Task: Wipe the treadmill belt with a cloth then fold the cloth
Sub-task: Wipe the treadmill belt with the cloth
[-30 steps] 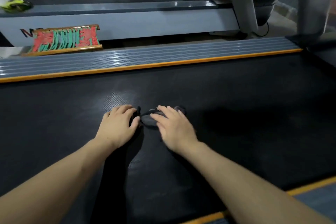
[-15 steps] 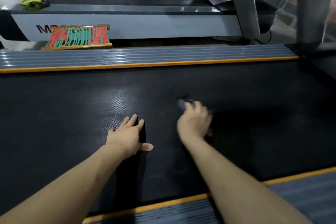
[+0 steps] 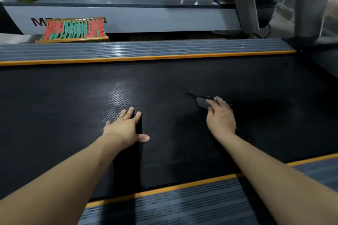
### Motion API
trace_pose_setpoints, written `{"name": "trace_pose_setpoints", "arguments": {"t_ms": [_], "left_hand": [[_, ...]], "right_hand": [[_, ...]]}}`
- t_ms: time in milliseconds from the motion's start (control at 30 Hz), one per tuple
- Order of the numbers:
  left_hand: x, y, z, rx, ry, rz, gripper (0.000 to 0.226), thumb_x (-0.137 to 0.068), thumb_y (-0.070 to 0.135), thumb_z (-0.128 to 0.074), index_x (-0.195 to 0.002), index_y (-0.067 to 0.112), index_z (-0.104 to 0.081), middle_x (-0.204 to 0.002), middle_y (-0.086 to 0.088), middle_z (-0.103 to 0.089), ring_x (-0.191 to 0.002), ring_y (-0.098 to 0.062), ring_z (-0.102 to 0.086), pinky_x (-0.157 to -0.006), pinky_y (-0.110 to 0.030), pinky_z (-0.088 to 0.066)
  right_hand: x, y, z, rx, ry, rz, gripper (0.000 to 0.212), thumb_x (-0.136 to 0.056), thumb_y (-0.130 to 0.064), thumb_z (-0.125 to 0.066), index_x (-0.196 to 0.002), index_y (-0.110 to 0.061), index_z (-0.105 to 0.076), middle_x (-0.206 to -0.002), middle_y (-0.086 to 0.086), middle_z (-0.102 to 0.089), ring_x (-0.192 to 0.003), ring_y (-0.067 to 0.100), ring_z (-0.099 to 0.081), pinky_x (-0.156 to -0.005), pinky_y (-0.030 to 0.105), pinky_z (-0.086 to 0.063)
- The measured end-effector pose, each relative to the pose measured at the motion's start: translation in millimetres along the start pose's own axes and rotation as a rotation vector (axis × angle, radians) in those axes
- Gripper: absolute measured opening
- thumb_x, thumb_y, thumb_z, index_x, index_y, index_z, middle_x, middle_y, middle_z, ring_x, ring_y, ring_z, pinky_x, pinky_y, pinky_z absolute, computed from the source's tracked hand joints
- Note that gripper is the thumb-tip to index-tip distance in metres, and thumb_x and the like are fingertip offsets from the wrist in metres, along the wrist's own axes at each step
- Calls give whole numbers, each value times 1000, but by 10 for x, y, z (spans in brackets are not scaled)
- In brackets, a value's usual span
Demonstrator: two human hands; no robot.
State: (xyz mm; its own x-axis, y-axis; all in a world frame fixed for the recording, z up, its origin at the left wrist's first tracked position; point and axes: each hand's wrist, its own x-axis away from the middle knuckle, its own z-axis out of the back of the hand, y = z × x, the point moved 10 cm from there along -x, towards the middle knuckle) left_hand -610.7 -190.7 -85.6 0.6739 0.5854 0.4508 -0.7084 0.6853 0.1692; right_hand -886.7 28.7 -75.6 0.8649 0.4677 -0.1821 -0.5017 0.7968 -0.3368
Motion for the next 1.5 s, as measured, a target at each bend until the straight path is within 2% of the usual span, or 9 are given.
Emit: {"name": "trace_pose_setpoints", "arguments": {"t_ms": [133,433,600,733,933,1067,1300,1400,1500], "left_hand": [[5,-1,-18,11,-1,-11,105,-82,75,-61,-161,37,-3,-168,14,17,-155,-13,16,-121,-64,-11],[-11,-17,-35,14,7,-10,106,-82,75,-60,-161,37,-2,-168,13,18,-155,-13,16,-121,-65,-11],[-7,-31,-58,26,2,-18,105,-83,76,-59,-161,37,-1,-167,13,19,-154,-13,18,-121,-65,-8],[-5,-14,-59,17,-12,-19,104,-84,75,-58,-161,36,1,-167,12,20,-154,-14,18,-121,-66,-7],[-29,-32,-75,-1,-10,-11,104,-85,75,-56,-161,33,0,-167,10,22,-154,-15,18,-121,-65,-7],[-22,-28,-81,-4,-11,-15,103,-85,76,-54,-161,34,2,-167,10,21,-154,-14,19,-122,-64,-6],[202,86,50,-45,149,-43,76,-90,71,-52,-154,36,-30,-168,4,-12,-155,-21,-11,-117,-52,-29],[385,124,123,2,178,-51,63,-90,65,-59,-145,37,-45,-156,8,-35,-142,-21,-34,-105,-48,-41],[498,17,-52,11,18,-12,93,-79,73,-66,-155,38,-28,-167,9,-14,-153,-20,-16,-111,-55,-35]], "right_hand": [[334,-413,-34,-39,79,-247,35,-96,-29,-47,-127,-35,-60,-146,-2,-46,-134,28,-41,-112,51,-30],[709,-1162,-222,-161,-233,597,35,-97,-29,-52,-129,-35,-64,-148,-5,-50,-138,21,-44,-116,40,-32],[243,50,156,-65,-52,130,35,-100,-31,-49,-132,-34,-61,-149,-6,-47,-136,21,-43,-113,41,-37],[316,-58,84,48,34,-198,37,-97,-27,-43,-131,-33,-57,-148,-1,-45,-136,27,-39,-114,51,-30],[850,-1803,-494,-101,-116,377,35,-94,-25,-49,-126,-33,-62,-145,-3,-49,-134,27,-42,-112,50,-33],[777,-1442,-425,-96,-206,561,39,-96,-32,-44,-132,-35,-60,-150,-5,-47,-139,22,-41,-115,45,-33],[261,287,193,48,7,31,36,-100,-27,-47,-134,-26,-59,-147,4,-48,-134,31,-43,-111,50,-36],[357,160,161,66,13,-126,36,-99,-31,-44,-133,-30,-58,-145,2,-47,-135,30,-40,-112,54,-30],[688,-572,28,70,20,-42,31,-94,-33,-45,-122,-32,-60,-131,-1,-51,-120,30,-47,-100,50,-38]]}}
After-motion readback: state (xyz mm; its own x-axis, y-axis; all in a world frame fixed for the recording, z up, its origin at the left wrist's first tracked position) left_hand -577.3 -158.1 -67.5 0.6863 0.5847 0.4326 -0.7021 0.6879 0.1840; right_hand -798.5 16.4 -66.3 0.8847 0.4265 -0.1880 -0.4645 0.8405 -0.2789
